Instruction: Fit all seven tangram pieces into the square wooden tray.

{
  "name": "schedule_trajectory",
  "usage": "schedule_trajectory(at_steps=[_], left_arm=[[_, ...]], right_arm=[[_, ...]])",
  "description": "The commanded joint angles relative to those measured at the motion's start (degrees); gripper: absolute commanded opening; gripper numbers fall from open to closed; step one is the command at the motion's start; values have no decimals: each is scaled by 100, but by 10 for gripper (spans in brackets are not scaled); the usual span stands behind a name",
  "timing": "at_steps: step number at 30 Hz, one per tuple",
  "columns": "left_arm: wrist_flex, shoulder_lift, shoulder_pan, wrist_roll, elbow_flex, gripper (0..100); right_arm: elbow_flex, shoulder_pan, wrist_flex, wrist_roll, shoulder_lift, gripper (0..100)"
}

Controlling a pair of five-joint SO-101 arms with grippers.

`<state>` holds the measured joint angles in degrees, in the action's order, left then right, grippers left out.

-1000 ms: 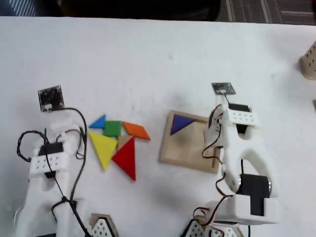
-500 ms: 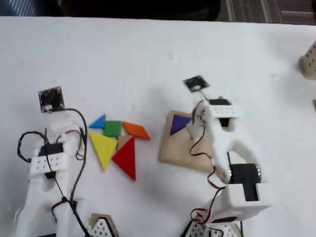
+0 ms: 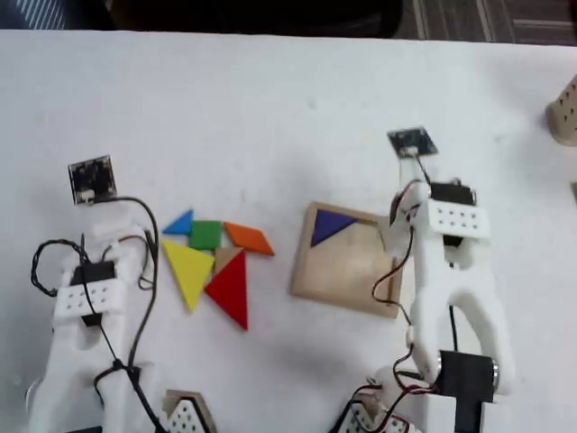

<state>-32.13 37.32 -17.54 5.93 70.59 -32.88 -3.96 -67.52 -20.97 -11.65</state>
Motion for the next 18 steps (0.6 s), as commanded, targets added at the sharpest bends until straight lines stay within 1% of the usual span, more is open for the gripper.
schedule_trajectory(at_steps=[1,4,7,10,15,18], left_arm=[[176,136,-31,0,-18,24],[176,136,-31,0,-18,24],[193,136,-31,0,53,24],[334,145,-40,0,97,24],[325,145,-48,0,97,24],[316,145,-48,0,105,24]], right_arm=[[-624,-110,629,202,-207,156],[-1099,-101,1481,484,84,156],[-1099,-66,1763,484,444,156],[-747,-101,1736,510,831,156],[-53,-57,1244,484,1429,156],[308,119,1130,466,1710,155]])
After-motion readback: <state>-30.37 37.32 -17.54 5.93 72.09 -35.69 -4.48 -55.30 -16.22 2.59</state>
